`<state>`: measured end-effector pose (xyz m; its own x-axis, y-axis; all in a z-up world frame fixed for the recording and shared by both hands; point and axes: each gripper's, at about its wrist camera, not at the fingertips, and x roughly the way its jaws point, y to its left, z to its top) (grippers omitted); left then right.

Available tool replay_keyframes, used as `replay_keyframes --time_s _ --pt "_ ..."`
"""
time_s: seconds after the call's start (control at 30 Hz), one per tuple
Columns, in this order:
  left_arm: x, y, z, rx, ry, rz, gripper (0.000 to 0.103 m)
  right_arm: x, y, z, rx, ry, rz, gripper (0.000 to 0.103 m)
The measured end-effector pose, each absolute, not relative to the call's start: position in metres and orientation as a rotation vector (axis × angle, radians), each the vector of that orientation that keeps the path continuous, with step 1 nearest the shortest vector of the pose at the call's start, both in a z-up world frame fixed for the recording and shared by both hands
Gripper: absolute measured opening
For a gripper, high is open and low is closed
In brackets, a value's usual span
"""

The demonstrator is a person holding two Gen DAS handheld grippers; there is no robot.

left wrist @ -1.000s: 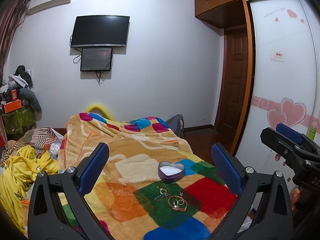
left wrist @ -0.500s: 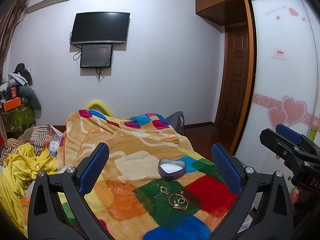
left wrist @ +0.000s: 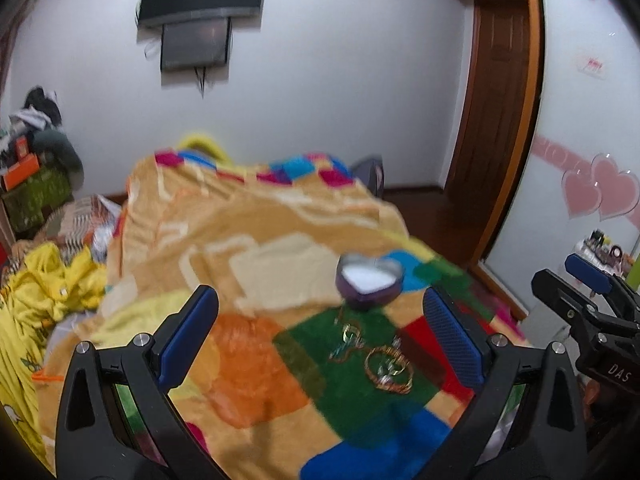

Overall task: Organize jewelry
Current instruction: 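Move both grippers down toward the jewelry beside the purple heart tin, then grasp the braided gold bracelet with the left gripper while the right grasps a small earring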

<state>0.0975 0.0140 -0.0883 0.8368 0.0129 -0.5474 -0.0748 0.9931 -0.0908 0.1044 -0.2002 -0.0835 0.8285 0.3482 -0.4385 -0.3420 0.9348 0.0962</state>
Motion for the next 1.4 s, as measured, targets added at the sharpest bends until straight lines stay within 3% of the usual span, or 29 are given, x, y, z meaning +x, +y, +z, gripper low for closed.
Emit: replay_keyframes --time_s 0.2,0.53,0.7,0.97,1.1,1.4 --pt "0.13 0.026 -0.14 -0.152 0.76 0.026 0.081 0.123 -0.202 -0.114 0.005 0.584 0.38 0.09" --pt "0.15 0.015 -0.184 -0.173 0.924 -0.095 0.043 0.139 -0.184 -0.154 -0.044 0.735 0.509 0.055" --pt "0.161 -0.003 -0.196 -0.142 0.974 -0.173 0.023 0.145 -0.181 -0.165 -0.053 0.773 0.514 0.052" --pt "0.174 -0.018 -0.212 -0.137 1.021 -0.216 0.016 0.155 -0.184 -0.169 -0.039 0.799 0.523 0.052" --pt "0.179 -0.019 -0.216 -0.128 1.025 -0.212 0.003 0.161 -0.183 -0.172 -0.027 0.809 0.531 0.052" --pt "0.173 -0.008 -0.188 -0.11 0.925 -0.21 0.001 0.168 -0.175 -0.174 -0.052 0.805 0.537 0.052"
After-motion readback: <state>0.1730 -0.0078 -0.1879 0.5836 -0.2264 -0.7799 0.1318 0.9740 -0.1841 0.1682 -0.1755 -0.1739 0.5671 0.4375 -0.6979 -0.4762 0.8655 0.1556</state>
